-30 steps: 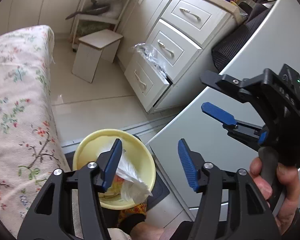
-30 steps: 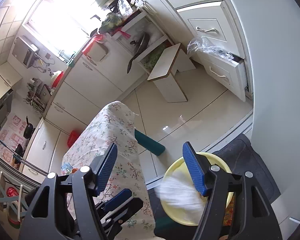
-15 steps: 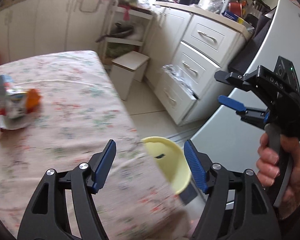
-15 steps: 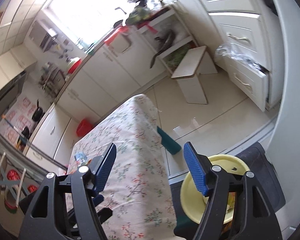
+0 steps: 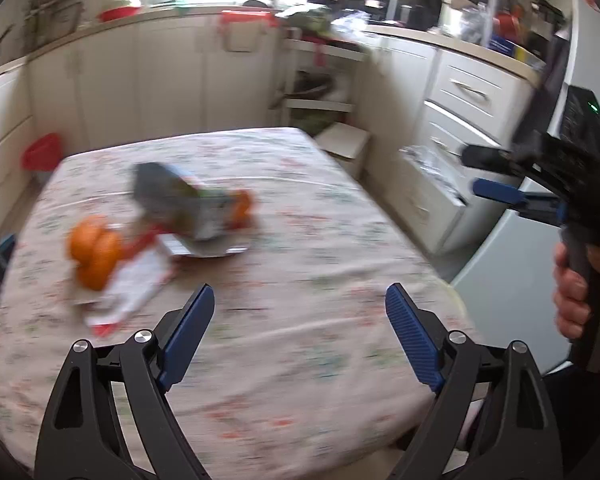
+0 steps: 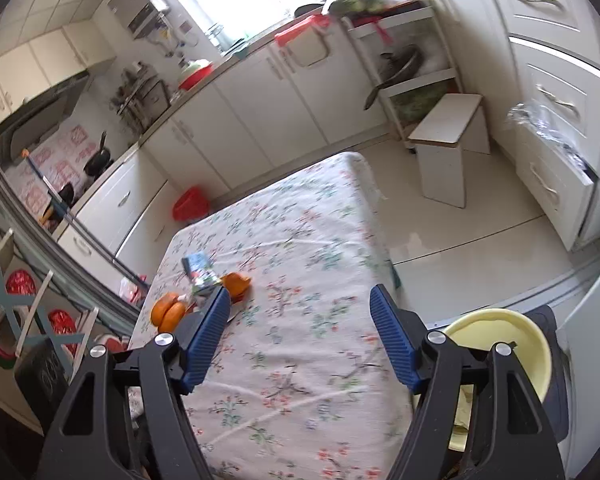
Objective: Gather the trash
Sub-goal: 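Move both tools back over the table toward the orange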
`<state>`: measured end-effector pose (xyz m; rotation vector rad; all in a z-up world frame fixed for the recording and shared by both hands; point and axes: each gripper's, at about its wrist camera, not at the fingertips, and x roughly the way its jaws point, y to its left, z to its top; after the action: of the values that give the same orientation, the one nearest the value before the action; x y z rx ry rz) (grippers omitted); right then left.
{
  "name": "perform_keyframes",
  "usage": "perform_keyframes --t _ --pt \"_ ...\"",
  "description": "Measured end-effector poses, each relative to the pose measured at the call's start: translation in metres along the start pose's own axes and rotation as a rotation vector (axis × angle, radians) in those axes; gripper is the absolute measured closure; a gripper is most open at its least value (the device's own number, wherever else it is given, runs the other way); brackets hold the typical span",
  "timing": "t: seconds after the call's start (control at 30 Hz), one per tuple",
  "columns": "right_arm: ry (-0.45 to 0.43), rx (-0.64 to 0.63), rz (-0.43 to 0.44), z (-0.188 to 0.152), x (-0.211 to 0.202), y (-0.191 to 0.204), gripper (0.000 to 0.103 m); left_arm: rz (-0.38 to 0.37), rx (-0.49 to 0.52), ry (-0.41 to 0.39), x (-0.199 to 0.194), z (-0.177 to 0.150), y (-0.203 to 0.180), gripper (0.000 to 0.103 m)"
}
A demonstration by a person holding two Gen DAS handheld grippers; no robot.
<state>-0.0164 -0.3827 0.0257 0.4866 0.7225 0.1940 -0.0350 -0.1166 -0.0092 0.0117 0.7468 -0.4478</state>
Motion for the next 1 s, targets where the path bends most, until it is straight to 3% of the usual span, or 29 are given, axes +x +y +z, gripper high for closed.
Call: perform_keyframes --t 0.2,0.4,0.57,1.0 --pt "0.046 -0.066 0.011 -0.007 0.027 0.034 0.032 0.116 -0.149 -0.058 -0.029 -0.003 0.09 0.02" --pt "0.102 -0.12 0.017 -0.018 0.053 0.062 0.032 0.168 -0.33 -0.072 -0.037 -0.013 0.149 0.02" --pt "0.133 -0.174 0.025 -0.026 0.067 0.083 0.031 0.187 -0.281 -0.061 -0.027 -0.004 0.157 0.02" --pt "0.243 -0.251 0.038 -0.051 0.113 0.128 0.03 0.182 -0.197 0.063 0.068 0.039 0.183 0.02"
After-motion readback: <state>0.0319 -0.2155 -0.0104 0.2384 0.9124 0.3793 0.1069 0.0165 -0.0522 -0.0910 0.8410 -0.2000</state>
